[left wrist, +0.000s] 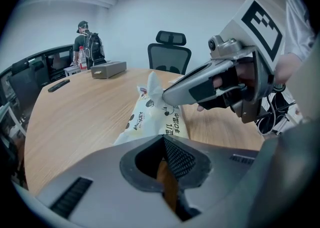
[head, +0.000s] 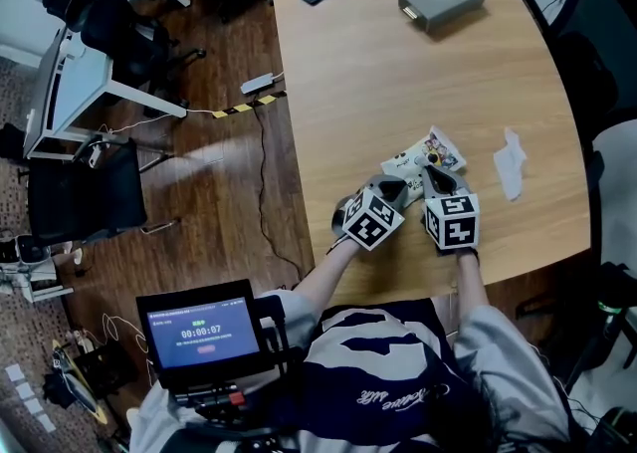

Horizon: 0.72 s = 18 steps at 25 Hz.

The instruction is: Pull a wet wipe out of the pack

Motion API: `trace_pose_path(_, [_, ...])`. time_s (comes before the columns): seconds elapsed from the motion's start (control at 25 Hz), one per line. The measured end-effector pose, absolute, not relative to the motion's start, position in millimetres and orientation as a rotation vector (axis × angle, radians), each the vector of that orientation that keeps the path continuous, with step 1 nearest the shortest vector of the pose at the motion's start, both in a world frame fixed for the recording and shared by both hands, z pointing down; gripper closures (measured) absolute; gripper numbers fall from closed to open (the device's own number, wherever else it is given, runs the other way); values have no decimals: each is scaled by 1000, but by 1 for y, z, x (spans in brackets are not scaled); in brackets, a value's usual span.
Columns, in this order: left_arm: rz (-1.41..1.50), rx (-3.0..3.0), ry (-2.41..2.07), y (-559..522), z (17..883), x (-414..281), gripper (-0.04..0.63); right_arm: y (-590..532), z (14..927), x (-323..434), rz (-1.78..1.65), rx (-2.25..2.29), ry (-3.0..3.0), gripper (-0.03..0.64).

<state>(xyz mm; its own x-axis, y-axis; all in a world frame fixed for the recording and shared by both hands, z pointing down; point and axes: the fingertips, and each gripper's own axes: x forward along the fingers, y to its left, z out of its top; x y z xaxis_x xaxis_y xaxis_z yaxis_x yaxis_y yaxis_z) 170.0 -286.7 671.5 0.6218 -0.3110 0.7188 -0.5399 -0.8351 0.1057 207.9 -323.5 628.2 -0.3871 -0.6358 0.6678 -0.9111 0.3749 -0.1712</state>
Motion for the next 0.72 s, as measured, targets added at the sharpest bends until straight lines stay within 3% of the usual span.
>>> trace_pose_path(0.4, [1069, 2548, -661, -285, 675, 171, 592, -299, 602, 206, 1114, 1415, -2268, 607])
trace_pose_path(0.72, [1068, 2555, -661, -282, 669, 170, 592, -278, 561, 198, 1192, 1443, -2381, 608])
